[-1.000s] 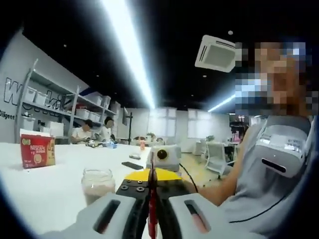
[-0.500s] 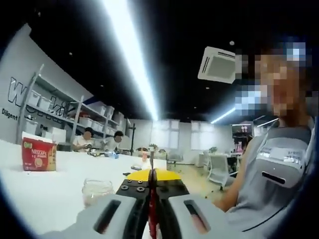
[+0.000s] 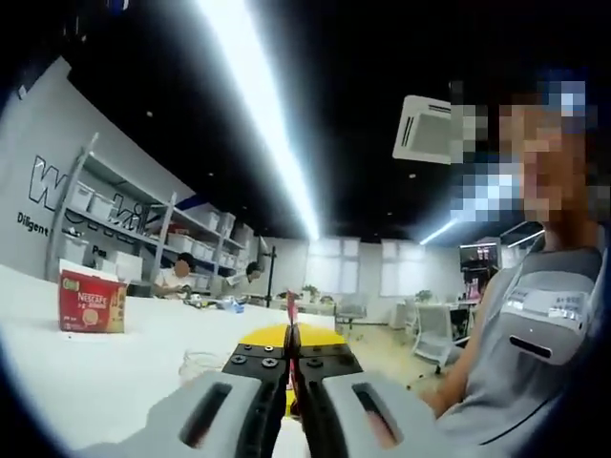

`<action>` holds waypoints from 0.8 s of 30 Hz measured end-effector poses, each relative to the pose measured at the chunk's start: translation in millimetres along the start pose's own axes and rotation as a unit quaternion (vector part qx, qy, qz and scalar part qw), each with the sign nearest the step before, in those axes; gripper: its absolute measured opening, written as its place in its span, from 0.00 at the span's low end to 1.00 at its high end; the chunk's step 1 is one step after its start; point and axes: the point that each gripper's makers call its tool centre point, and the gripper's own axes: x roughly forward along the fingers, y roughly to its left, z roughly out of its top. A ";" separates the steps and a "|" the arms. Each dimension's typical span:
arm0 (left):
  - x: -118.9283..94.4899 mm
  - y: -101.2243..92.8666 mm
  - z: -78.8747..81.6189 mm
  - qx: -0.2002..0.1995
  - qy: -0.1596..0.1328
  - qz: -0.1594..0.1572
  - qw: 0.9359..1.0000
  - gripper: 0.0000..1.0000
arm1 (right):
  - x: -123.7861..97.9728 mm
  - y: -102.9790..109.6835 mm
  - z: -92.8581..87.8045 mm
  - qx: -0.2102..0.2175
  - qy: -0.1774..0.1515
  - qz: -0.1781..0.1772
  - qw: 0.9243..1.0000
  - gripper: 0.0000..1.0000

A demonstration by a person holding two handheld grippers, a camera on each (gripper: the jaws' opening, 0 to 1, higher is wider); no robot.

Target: Tear open the coffee pouch, take out the coffee, and pour the coffee from the pouch into the cup

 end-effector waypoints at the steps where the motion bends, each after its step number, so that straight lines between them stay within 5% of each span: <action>1: 0.8 0.3 1.0 0.000 -0.005 0.000 1.000 0.03 | -2.2 -3.7 2.4 0.001 -0.002 0.000 1.000 0.11; 14: 10.3 7.7 -1.2 -0.024 -0.029 0.000 0.999 0.05 | -9.6 -12.5 10.2 -0.020 0.027 -0.038 0.999 0.10; 24: 16.0 30.3 -17.6 0.010 0.000 0.053 0.999 0.17 | -37.6 -38.7 19.0 -0.032 0.050 -0.094 0.994 0.10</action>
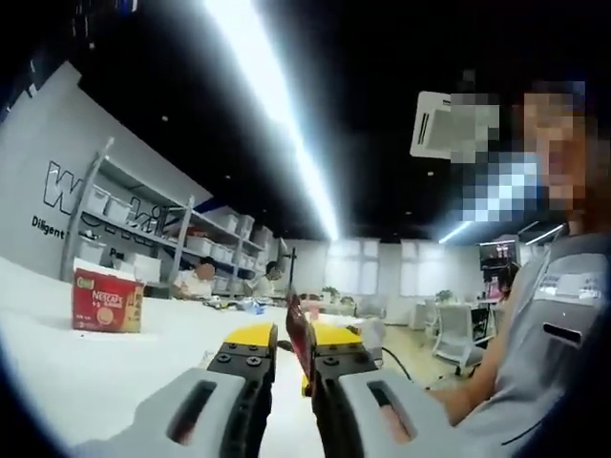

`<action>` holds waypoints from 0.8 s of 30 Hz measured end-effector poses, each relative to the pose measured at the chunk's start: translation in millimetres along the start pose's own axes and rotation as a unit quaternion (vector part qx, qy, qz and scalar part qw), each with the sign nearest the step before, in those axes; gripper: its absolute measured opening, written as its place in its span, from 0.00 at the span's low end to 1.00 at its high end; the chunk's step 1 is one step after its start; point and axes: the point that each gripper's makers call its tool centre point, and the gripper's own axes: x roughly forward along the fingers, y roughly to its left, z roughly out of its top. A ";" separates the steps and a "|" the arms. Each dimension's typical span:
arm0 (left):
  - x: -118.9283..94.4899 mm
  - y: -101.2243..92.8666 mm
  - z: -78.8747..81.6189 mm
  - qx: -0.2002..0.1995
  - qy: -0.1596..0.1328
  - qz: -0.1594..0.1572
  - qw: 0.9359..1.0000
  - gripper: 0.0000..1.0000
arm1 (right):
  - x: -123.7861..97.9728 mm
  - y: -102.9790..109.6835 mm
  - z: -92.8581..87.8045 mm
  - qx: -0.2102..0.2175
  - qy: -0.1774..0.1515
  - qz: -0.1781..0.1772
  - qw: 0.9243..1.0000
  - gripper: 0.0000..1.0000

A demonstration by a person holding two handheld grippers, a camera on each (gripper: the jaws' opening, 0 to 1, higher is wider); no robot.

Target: Tear open the coffee pouch, take out the coffee, and pour the coffee from the pouch into the cup

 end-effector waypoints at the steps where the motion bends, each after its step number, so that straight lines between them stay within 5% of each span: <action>1: 0.0 1.1 -0.5 0.001 0.000 0.002 1.000 0.18 | -1.4 -1.4 0.9 -0.001 0.001 -0.002 1.000 0.10; 8: -2.8 7.8 5.1 0.005 -0.014 0.014 1.000 0.19 | -22.8 -19.7 18.5 -0.026 0.017 -0.031 0.999 0.10; 17: -1.9 12.6 -1.5 0.013 0.001 0.021 1.000 0.19 | -49.2 -52.2 24.8 -0.058 0.112 -0.060 0.990 0.10; 24: -8.1 13.1 7.0 0.018 -0.008 0.022 1.000 0.19 | -58.9 -69.9 25.1 -0.079 0.210 -0.071 0.972 0.10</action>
